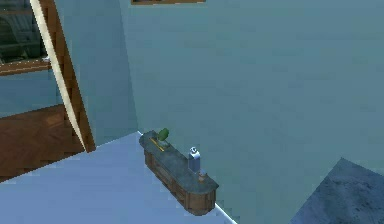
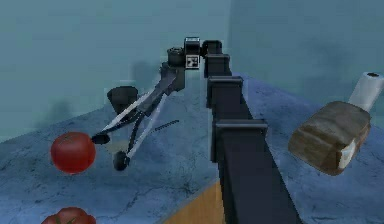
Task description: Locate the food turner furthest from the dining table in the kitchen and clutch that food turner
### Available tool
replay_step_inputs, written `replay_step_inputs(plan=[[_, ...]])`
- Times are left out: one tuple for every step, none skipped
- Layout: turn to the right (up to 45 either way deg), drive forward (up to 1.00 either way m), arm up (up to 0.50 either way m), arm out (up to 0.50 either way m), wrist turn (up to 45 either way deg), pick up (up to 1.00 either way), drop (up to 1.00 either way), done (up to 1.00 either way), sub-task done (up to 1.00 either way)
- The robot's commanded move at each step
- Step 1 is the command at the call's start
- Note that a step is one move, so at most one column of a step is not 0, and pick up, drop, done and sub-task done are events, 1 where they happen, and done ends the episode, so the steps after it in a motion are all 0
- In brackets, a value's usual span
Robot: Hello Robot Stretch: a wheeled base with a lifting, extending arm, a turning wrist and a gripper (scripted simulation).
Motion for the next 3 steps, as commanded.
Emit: replay_step_inputs(plan=[[0.0, 0.00, 0.00, 0.00, 45.0, 0.00, 0.00, 0.00, 0.00], [0.0, 0.00, 0.00, 0.00, 21.0, 0.00, 0.00, 0.00, 0.00], [0.0, 0.00, -0.16, 0.00, 0.0, 0.00, 0.00, 0.00, 0.00]])
